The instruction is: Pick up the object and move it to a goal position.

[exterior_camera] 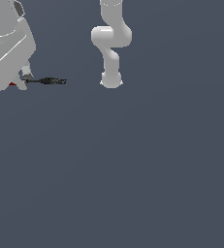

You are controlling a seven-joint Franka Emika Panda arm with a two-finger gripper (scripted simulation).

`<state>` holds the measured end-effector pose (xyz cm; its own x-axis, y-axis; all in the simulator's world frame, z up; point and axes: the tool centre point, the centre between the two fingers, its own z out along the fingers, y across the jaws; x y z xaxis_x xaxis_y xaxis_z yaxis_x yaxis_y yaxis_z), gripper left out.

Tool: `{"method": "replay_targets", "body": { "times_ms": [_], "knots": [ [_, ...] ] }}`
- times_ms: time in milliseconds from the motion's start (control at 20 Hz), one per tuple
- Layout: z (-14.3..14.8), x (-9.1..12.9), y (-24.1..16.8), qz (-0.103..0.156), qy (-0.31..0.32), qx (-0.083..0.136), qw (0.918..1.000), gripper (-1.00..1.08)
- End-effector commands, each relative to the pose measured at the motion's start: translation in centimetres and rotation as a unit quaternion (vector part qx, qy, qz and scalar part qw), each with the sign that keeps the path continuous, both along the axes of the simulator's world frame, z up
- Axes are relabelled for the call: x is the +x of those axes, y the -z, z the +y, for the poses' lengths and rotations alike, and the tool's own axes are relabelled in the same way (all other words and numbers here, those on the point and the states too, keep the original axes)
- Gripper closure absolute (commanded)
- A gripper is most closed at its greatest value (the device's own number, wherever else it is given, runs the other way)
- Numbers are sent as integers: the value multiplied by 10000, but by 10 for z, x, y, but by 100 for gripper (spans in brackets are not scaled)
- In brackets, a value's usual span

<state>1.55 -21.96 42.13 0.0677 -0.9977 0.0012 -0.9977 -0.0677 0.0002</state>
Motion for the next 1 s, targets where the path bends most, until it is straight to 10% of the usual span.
{"method": "replay_targets", "body": {
  "times_ms": [0,950],
  "knots": [
    [-6,1,-15,3,-5,1,10000,108],
    [-22,5,-53,0,-10,6,10000,108]
  ]
}}
